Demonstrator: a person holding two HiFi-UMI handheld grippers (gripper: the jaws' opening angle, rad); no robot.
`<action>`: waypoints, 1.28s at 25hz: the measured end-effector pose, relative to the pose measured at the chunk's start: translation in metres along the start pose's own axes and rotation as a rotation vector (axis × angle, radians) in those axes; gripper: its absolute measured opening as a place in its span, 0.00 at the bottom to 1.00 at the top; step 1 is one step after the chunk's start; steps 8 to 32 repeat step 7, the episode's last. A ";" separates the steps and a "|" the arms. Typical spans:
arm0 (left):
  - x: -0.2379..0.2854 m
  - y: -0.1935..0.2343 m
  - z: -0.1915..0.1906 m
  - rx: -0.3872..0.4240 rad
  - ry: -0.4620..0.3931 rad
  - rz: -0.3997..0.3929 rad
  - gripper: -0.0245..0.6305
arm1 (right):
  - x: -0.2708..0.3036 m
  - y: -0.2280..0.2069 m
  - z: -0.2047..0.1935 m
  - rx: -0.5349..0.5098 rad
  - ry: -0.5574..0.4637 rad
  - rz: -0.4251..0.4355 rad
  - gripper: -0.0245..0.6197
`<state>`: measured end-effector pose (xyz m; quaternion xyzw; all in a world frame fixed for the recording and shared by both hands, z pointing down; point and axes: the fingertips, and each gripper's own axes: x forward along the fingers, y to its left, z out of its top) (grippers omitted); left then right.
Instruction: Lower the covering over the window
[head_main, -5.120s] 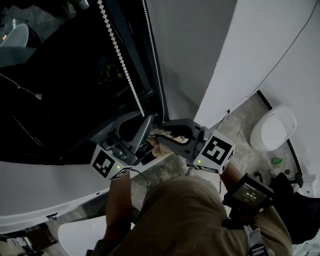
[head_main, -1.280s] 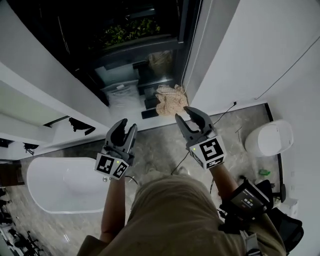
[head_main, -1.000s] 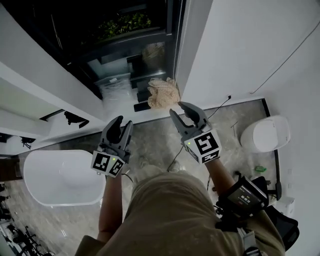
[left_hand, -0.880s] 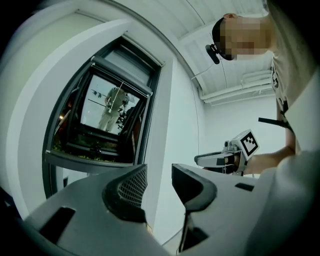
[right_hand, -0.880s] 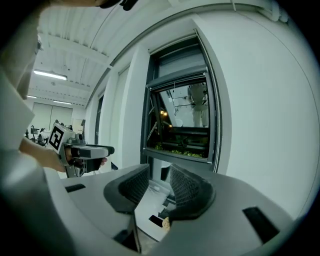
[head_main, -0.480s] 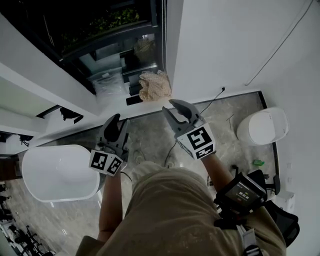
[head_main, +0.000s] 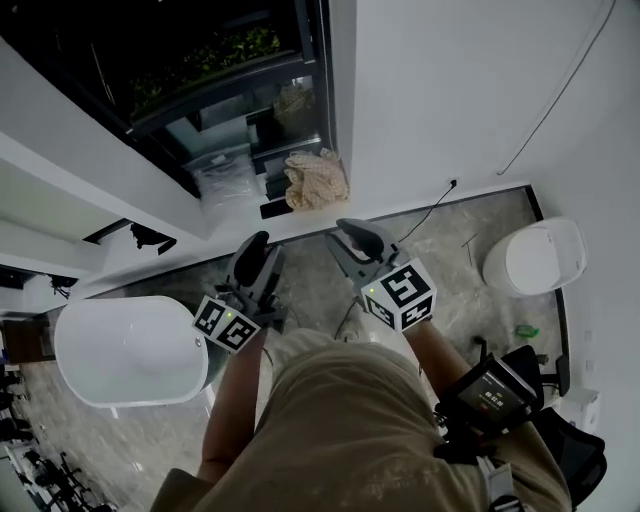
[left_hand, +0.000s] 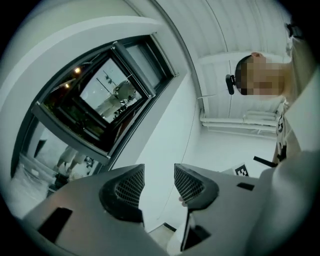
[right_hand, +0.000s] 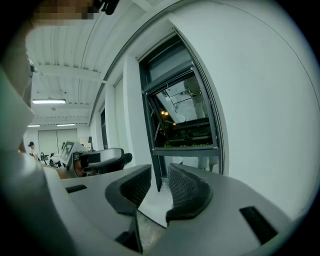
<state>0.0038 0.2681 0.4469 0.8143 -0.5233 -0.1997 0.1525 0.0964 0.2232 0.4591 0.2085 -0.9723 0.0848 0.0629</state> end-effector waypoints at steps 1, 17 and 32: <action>0.002 -0.002 0.000 -0.020 -0.001 -0.011 0.31 | 0.001 0.001 0.001 0.019 -0.007 0.009 0.19; 0.014 -0.012 -0.004 -0.118 0.008 -0.077 0.38 | 0.018 0.013 -0.002 0.090 -0.021 0.064 0.18; 0.014 -0.012 -0.004 -0.118 0.008 -0.077 0.38 | 0.018 0.013 -0.002 0.090 -0.021 0.064 0.18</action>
